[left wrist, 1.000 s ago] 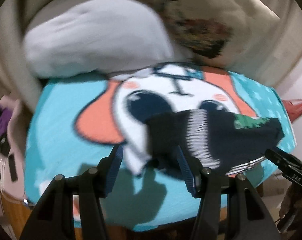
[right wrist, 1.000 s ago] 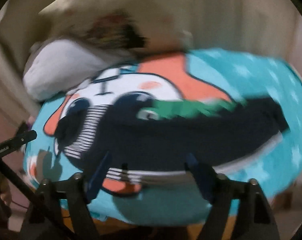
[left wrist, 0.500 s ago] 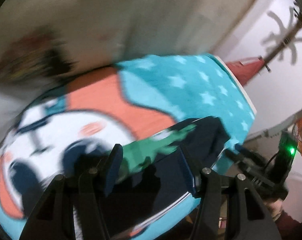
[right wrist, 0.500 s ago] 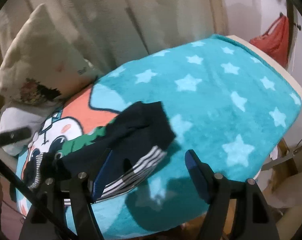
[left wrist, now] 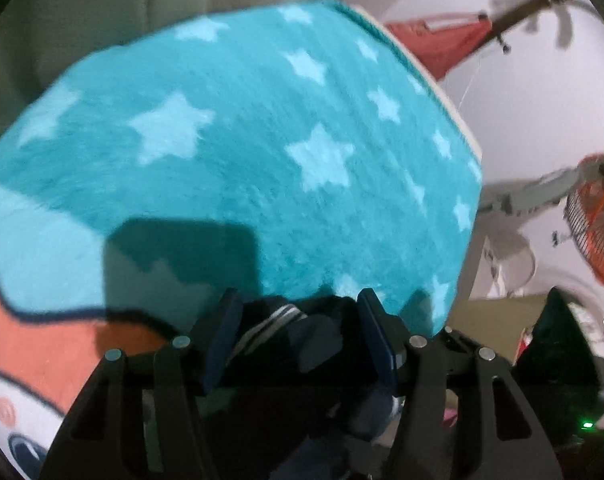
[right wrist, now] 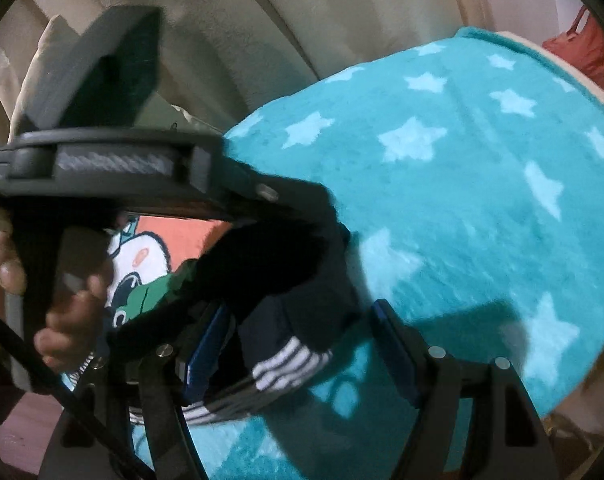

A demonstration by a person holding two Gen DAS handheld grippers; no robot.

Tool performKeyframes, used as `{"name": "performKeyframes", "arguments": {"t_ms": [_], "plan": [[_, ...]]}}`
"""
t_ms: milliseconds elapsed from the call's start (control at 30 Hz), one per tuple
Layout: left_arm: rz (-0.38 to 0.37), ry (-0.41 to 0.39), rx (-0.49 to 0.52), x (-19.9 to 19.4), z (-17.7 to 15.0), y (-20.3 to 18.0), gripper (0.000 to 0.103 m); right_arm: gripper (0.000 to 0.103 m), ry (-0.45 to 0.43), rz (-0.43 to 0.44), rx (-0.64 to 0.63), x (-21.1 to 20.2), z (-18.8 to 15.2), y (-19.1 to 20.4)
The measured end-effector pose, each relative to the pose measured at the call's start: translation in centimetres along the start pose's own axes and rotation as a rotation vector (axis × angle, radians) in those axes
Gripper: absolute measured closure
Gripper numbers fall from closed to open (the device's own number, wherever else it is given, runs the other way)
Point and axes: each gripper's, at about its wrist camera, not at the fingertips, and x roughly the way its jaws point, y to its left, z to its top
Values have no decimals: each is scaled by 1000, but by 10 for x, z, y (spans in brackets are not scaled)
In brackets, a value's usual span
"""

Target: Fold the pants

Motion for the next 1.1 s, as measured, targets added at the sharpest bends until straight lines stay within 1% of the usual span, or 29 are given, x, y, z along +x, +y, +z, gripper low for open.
{"name": "performKeyframes", "arguments": {"t_ms": [33, 133, 167, 200, 233, 267, 300, 333, 433, 600, 767, 900, 1100], "plan": [[11, 21, 8, 8, 1, 0, 43, 25, 3, 8, 2, 4, 1, -1], [-1, 23, 14, 11, 3, 1, 44, 25, 4, 11, -2, 10, 0, -2], [-2, 29, 14, 12, 3, 1, 52, 26, 0, 11, -7, 11, -1, -1], [-12, 35, 21, 12, 3, 0, 65, 34, -7, 10, -15, 11, -1, 0], [-22, 44, 23, 12, 3, 1, 85, 52, -9, 4, -19, 11, -2, 1], [-10, 42, 26, 11, 3, 4, 88, 61, -7, 4, -20, 10, -1, 1], [-10, 34, 30, 9, 3, 4, 90, 72, 6, 32, -14, 12, 0, 1], [-15, 26, 28, 6, 2, 5, 91, 75, 22, 68, -1, 12, 1, 0], [-28, -3, 8, -4, 0, 7, 91, 77, 28, 86, -8, 9, 5, 4], [-25, -56, 5, -23, -5, 4, 91, 77, 13, 83, -35, -1, 7, 14], [-49, -124, -33, -50, -19, 10, 91, 77, -3, 75, -77, -14, 10, 32], [-61, -192, -83, -72, -40, 22, 91, 77, -4, 65, -138, -19, 7, 59], [-46, -295, -186, -105, -88, 51, 91, 77, 17, 77, -244, -16, -4, 109]]}}
